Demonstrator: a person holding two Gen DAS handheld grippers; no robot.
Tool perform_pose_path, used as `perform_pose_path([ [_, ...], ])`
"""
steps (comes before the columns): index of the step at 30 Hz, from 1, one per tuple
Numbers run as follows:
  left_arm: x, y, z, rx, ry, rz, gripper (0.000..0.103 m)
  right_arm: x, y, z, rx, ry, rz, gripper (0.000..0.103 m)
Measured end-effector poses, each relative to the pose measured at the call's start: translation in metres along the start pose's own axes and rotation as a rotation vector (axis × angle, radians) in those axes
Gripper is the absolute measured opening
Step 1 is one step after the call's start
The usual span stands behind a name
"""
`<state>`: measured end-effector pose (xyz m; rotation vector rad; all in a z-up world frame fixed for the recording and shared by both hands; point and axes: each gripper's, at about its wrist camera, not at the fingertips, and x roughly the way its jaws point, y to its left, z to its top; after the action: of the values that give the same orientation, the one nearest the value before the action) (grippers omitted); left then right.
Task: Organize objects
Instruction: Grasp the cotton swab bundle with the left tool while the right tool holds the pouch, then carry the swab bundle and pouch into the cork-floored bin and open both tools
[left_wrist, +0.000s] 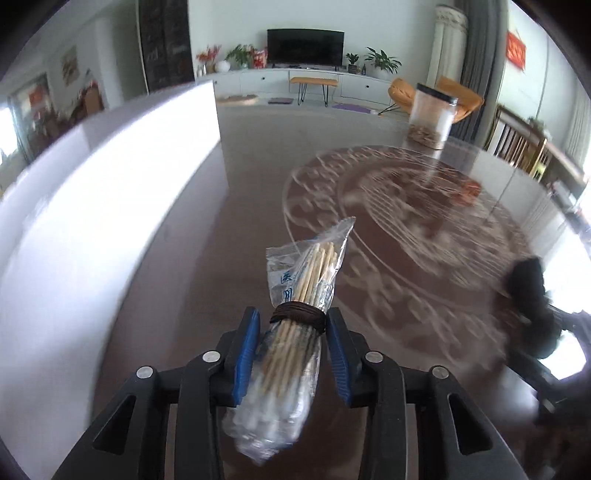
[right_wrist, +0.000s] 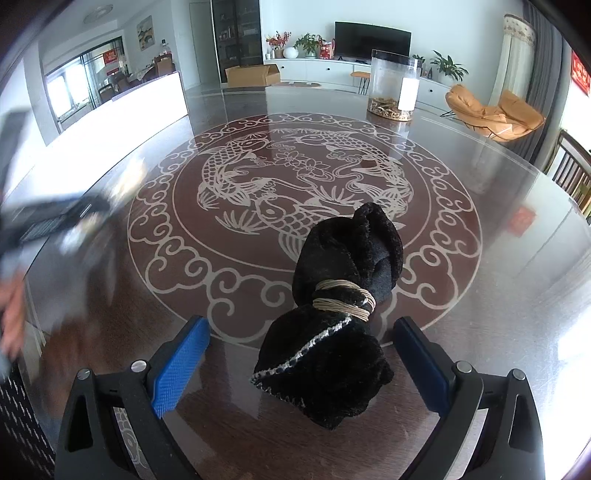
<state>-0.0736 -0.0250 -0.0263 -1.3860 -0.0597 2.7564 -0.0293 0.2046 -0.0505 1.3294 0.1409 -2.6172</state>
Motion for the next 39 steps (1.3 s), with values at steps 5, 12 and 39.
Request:
perform_pose_path([
  [5, -0.006, -0.008, -0.029, -0.004, 0.045, -0.040, 0.091, 0.000, 0.001, 0.000, -0.004, 0.002, -0.005, 0.100],
  [12, 0.003, -0.028, -0.031, 0.173, 0.087, -0.046, 0.103, -0.001, -0.001, 0.000, 0.010, -0.004, 0.019, 0.101],
  [39, -0.094, 0.017, -0.023, 0.018, -0.136, -0.152, 0.028, -0.062, 0.065, 0.071, -0.088, 0.036, 0.162, 0.031],
])
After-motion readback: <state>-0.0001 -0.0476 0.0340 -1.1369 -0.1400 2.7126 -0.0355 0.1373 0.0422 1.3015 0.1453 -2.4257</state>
